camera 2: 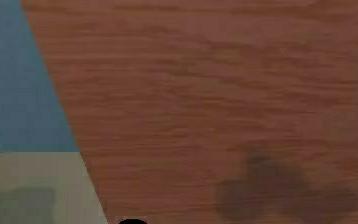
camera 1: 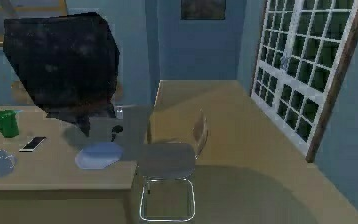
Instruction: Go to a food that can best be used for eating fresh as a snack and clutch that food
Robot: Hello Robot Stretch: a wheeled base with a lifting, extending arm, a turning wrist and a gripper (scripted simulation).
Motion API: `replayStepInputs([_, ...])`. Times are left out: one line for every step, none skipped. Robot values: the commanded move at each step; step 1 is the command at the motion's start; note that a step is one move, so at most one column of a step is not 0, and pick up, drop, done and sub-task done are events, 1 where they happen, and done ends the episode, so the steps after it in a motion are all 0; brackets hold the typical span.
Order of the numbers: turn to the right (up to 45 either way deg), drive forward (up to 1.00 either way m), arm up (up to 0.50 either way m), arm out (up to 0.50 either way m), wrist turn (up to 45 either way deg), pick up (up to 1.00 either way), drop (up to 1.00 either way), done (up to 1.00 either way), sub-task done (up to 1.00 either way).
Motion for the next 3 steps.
replayStepInputs([0.0, 0.30, 0.00, 0.00, 0.0, 0.00, 0.00, 0.00, 0.00])
replayStepInputs([45.0, 0.00, 0.00, 0.00, 0.0, 0.00, 0.00, 0.00, 0.00])
replayStepInputs([9.0, 0.00, 0.00, 0.00, 0.0, 0.00, 0.00, 0.00, 0.00])
